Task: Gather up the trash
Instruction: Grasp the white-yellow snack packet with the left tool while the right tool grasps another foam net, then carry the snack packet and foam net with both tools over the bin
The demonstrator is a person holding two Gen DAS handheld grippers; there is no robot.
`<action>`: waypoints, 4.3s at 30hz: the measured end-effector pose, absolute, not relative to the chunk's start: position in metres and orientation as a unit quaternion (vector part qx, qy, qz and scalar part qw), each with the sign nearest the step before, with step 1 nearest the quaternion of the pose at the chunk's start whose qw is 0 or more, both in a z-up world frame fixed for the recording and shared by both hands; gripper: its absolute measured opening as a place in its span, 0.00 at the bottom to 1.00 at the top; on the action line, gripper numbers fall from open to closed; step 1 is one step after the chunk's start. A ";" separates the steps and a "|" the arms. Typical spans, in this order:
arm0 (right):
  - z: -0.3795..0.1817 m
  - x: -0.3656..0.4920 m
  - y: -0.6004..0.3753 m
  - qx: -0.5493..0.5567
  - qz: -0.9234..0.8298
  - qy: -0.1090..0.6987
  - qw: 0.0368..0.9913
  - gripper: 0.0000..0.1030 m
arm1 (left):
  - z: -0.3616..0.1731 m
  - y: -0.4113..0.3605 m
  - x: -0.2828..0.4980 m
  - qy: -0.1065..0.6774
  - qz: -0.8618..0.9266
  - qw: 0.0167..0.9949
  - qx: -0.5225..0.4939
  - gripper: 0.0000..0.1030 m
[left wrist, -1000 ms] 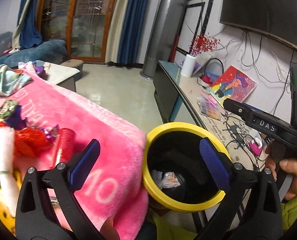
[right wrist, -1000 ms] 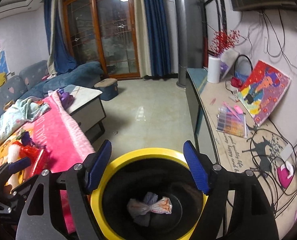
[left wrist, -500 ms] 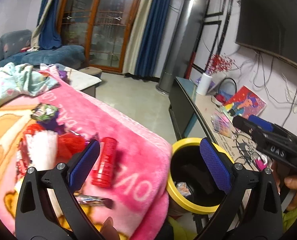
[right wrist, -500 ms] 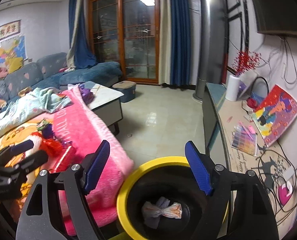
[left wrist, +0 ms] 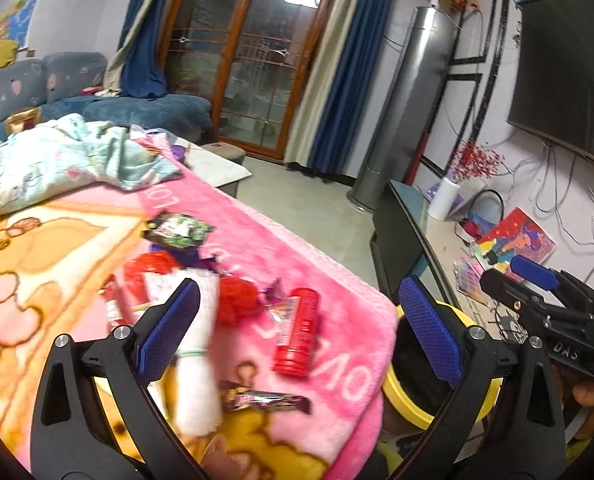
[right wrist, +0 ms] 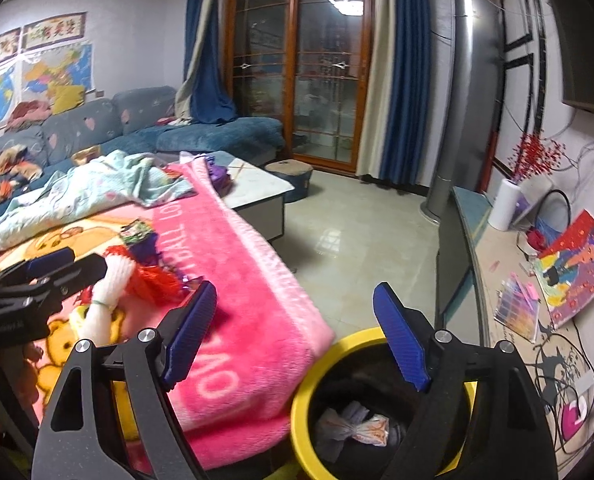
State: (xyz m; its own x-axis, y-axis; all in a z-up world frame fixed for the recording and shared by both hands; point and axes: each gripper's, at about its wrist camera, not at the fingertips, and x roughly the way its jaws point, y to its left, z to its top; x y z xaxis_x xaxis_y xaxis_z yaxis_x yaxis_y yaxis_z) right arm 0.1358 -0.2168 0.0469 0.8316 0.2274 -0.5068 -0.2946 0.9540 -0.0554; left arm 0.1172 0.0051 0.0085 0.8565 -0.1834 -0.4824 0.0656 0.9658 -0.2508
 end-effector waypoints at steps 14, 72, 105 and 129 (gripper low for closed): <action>0.030 0.138 -0.155 -0.078 0.200 0.280 0.936 0.76 | -0.001 0.079 0.103 0.266 0.013 0.954 -0.141 0.89; -0.016 0.173 -0.089 0.096 0.374 0.391 0.835 0.14 | -0.055 0.110 0.085 0.398 -0.064 0.899 -0.172 0.17; 0.023 0.177 -0.206 0.111 0.269 0.323 0.901 0.14 | -0.002 0.013 0.101 0.341 -0.139 0.924 -0.101 0.17; 0.011 0.176 -0.303 0.124 0.142 0.303 0.934 0.14 | -0.016 -0.081 0.119 0.362 -0.218 0.906 -0.041 0.17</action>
